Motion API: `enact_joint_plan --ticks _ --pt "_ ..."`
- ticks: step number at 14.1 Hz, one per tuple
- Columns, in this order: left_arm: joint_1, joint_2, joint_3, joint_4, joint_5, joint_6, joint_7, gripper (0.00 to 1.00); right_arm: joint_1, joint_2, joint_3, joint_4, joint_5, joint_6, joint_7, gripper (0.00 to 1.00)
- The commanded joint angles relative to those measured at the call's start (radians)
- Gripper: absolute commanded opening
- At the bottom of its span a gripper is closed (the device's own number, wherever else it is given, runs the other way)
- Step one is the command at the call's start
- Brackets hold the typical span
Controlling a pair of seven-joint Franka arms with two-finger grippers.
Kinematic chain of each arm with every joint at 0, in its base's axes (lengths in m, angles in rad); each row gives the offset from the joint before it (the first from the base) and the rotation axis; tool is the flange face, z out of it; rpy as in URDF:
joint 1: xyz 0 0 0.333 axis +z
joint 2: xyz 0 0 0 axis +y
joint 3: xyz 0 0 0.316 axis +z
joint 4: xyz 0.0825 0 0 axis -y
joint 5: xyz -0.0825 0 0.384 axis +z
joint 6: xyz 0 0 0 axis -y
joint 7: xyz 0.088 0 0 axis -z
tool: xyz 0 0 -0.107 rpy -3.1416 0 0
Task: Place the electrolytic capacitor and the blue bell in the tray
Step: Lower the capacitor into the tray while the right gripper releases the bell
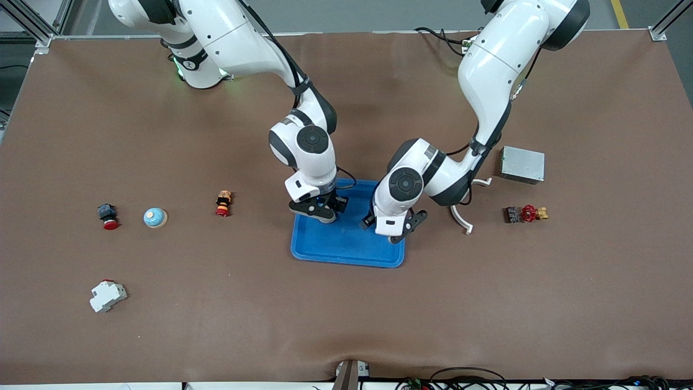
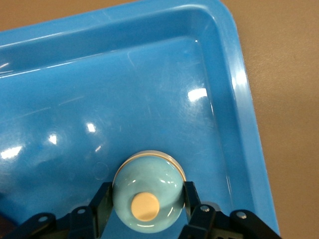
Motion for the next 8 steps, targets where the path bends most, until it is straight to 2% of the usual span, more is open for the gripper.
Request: enact_joint_plan --ticks 1,4,5,6,8 --pt "0.009 -0.114 0.006 -0.016 0.053 -0.140 0.030 1.00 -0.014 -0.011 0.012 -0.016 0.029 0.011 -0.001 0.00" --pt "0.070 -0.200 0.003 -0.032 0.066 -0.292 0.196 1.00 -0.015 -0.001 0.012 -0.013 0.043 0.011 0.001 0.00" --pt "0.094 -0.226 0.001 -0.044 0.066 -0.320 0.243 1.00 -0.015 0.001 0.012 -0.012 0.050 0.011 0.001 0.36" --pt "0.116 -0.256 0.001 -0.070 0.066 -0.342 0.286 1.00 -0.011 0.003 0.012 -0.013 0.053 0.011 0.001 0.99" --pt "0.174 -0.339 0.001 -0.152 0.067 -0.346 0.386 1.00 -0.010 0.000 0.010 -0.009 0.053 0.002 -0.004 1.00"
